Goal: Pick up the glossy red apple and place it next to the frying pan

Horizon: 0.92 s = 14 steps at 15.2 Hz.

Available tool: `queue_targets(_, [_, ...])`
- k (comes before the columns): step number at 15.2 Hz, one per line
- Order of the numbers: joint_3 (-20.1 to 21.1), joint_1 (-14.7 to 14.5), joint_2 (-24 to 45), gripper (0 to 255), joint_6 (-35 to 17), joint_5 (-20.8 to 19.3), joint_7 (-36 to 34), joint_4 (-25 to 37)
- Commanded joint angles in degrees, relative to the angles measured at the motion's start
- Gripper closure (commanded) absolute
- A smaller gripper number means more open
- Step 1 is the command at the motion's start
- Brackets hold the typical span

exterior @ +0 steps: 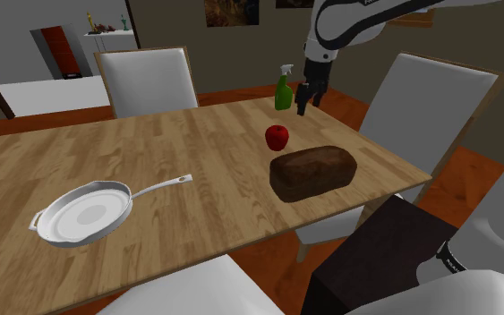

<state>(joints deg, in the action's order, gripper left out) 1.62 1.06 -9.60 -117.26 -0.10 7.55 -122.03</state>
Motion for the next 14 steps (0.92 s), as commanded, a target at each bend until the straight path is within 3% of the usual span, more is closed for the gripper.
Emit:
queue_targets(1, [0.0,-0.1,5.0,0,-1.7,0.1,0.7,3.6])
queue_targets(9, [0.2,-0.3,22.4,0,-4.5,0.3,3.5,18.7])
queue_targets(14, [0.2,-0.3,24.1,0,-7.7,0.2,3.5,17.2])
